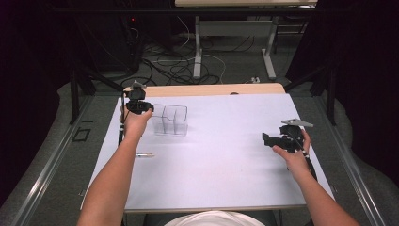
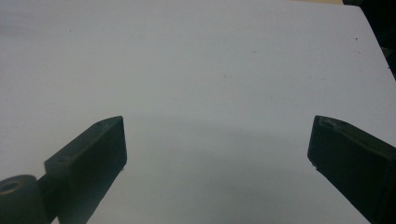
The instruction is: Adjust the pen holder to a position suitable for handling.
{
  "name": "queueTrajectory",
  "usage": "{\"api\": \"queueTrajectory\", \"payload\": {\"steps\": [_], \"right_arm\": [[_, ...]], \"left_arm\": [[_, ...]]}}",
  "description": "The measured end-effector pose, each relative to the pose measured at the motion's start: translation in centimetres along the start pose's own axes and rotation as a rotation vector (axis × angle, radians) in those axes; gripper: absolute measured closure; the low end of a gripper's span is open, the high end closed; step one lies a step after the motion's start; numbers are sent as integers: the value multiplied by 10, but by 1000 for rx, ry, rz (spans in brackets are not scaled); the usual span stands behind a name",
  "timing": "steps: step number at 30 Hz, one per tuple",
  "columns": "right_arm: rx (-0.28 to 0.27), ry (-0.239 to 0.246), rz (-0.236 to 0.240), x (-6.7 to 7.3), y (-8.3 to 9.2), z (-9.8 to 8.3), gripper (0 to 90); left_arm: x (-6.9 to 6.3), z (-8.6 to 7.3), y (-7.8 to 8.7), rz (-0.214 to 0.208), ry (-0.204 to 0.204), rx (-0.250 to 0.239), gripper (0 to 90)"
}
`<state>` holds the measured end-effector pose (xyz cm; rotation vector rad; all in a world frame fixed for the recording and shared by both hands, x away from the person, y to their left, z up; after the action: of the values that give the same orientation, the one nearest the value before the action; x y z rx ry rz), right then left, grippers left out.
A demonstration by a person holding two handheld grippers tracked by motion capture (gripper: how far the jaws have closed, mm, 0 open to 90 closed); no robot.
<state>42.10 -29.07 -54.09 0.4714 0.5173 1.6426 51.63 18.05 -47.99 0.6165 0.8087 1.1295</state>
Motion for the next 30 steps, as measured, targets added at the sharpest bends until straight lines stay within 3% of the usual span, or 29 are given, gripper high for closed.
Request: {"api": "queueTrajectory", "payload": {"steps": [9,16,26,30], "right_arm": [[4,-4,5,1,-1,0,42],[3,-6,5,1,0,0,43],[6,3,8,2,0,-1,43],[8,-1,7,2,-1,-1,43]], "left_arm": [[-24,-17,6,-37,-61,4,886],[-34,-35,10,-88,-46,5,883],[-39,-50,12,-107,-44,16,885],[-41,-51,12,-83,-70,10,885]]}}
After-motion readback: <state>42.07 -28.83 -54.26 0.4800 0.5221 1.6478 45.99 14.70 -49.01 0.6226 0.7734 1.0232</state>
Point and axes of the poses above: each handheld gripper's, and its own axes: y roughly backward along the jaws, z roughly out of its top, x roughly to its left, the point moved 4 cm from there along -y, roughly forward along the jaws, and after that the axes turned 5 degrees about -z, right-handed, at the moved point
